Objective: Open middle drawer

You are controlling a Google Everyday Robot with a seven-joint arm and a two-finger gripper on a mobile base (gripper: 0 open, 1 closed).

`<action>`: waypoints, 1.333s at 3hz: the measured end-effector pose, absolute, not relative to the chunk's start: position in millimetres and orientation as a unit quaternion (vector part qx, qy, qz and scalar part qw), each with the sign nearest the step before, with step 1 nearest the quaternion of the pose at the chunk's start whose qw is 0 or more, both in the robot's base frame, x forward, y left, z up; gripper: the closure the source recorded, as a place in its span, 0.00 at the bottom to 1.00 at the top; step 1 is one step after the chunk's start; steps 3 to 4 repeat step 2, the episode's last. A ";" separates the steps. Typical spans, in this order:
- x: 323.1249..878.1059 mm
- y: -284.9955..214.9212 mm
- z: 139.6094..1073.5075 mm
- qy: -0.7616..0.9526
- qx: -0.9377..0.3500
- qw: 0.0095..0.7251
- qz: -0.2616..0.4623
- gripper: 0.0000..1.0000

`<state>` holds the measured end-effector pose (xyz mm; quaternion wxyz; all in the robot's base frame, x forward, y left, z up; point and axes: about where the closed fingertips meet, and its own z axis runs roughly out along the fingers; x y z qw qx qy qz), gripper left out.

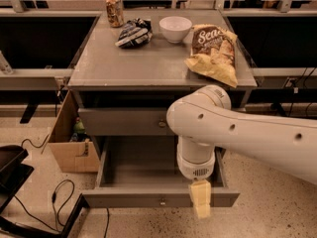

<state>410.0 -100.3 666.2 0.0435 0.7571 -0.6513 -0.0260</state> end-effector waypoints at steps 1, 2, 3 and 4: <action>374.0 -83.0 719.7 -0.604 0.796 0.034 0.024 0.00; 370.3 -79.2 742.8 -0.597 0.800 0.021 0.051 0.00; 370.3 -79.2 742.8 -0.597 0.800 0.021 0.051 0.00; 370.3 -79.2 742.8 -0.597 0.800 0.021 0.051 0.00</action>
Offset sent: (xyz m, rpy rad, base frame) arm -0.0348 0.0167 0.0516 -0.0434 -0.0828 0.1209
